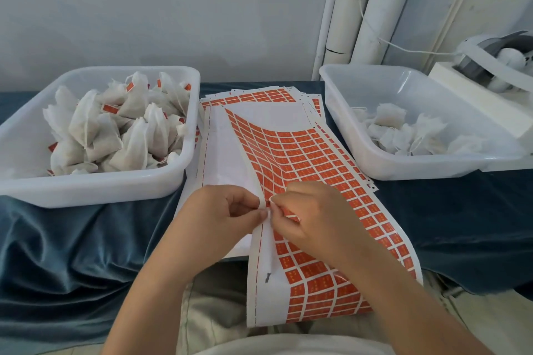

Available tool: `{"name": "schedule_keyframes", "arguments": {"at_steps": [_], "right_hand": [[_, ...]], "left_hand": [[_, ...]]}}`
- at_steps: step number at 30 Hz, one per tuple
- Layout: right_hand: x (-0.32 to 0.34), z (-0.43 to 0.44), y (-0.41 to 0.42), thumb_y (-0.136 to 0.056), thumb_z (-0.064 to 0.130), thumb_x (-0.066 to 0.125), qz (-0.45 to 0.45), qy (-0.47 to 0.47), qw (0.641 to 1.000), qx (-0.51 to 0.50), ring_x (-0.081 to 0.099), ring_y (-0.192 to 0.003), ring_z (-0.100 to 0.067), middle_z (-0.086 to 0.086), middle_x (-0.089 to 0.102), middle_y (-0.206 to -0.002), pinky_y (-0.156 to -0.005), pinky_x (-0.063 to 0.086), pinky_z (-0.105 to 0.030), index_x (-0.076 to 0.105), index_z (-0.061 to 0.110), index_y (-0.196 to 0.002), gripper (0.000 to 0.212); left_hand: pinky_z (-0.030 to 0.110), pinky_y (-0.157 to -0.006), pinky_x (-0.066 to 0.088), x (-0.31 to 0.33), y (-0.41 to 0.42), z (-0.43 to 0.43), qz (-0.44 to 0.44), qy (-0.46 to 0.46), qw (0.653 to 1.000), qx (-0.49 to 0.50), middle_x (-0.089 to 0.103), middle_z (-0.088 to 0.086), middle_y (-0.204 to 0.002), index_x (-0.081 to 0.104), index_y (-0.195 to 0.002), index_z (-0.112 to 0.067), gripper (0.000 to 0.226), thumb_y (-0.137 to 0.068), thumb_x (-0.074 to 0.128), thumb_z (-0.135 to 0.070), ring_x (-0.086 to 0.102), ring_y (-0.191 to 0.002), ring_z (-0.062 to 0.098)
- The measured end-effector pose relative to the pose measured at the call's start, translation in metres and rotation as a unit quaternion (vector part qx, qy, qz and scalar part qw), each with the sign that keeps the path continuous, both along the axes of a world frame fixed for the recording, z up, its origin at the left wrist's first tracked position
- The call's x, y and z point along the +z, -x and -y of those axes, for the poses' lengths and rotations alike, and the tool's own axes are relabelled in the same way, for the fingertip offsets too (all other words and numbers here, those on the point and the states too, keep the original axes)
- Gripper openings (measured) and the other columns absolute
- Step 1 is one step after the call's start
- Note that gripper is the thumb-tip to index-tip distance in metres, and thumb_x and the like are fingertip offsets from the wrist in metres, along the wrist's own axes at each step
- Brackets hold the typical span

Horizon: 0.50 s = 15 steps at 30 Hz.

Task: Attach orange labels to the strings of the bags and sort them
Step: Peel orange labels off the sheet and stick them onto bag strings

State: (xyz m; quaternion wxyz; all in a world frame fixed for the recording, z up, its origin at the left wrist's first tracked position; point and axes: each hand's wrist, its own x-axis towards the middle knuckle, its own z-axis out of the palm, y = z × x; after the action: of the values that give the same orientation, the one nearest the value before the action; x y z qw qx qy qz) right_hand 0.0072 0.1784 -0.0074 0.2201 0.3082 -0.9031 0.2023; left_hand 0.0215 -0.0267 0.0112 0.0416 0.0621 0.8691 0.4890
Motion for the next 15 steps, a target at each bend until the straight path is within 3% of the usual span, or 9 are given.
{"name": "schedule_keyframes", "arguments": {"at_steps": [3, 9, 12, 15], "right_hand": [[0.0026, -0.0035, -0.0001, -0.096, 0.035, 0.068, 0.008, 0.012, 1.000, 0.006, 0.068, -0.078, -0.006, 0.005, 0.078, -0.093, -0.084, 0.038, -0.005, 0.082, 0.017, -0.110, 0.027], [0.0066, -0.0075, 0.0018, -0.099, 0.033, 0.065, -0.046, 0.004, 0.999, 0.026, 0.071, -0.082, -0.010, 0.000, 0.079, -0.097, -0.084, 0.046, -0.012, 0.079, 0.013, -0.117, 0.031], [0.0053, -0.0047, 0.0002, -0.098, 0.031, 0.065, -0.056, -0.009, 0.998, 0.026, 0.069, -0.078, -0.010, -0.001, 0.078, -0.093, -0.080, 0.046, -0.015, 0.080, 0.011, -0.115, 0.030], [0.0015, -0.0010, -0.0017, -0.100, 0.032, 0.060, -0.059, -0.013, 0.998, 0.031, 0.069, -0.076, -0.011, -0.001, 0.078, -0.091, -0.080, 0.043, -0.015, 0.081, 0.011, -0.113, 0.032]], "left_hand": [[0.020, -0.078, 0.057, 0.0018, 0.0017, -0.0004, 0.010, -0.033, 0.999, 0.009, 0.078, -0.021, -0.083, 0.077, -0.086, -0.033, 0.006, -0.091, 0.078, -0.036, 0.076, -0.079, 0.001], [0.011, -0.075, 0.058, 0.0068, -0.0009, 0.0019, 0.010, -0.052, 0.998, -0.026, 0.078, -0.024, -0.090, 0.077, -0.094, -0.037, 0.018, -0.081, 0.074, -0.048, 0.075, -0.087, 0.000], [0.016, -0.080, 0.061, 0.0065, -0.0023, 0.0033, 0.001, -0.018, 0.999, -0.029, 0.077, -0.025, -0.092, 0.076, -0.103, -0.038, 0.020, -0.083, 0.083, -0.038, 0.074, -0.089, 0.000], [0.014, -0.078, 0.060, 0.0054, -0.0024, 0.0042, -0.012, -0.002, 1.000, -0.026, 0.077, -0.026, -0.088, 0.077, -0.099, -0.039, 0.017, -0.086, 0.084, -0.030, 0.074, -0.086, -0.001]]}}
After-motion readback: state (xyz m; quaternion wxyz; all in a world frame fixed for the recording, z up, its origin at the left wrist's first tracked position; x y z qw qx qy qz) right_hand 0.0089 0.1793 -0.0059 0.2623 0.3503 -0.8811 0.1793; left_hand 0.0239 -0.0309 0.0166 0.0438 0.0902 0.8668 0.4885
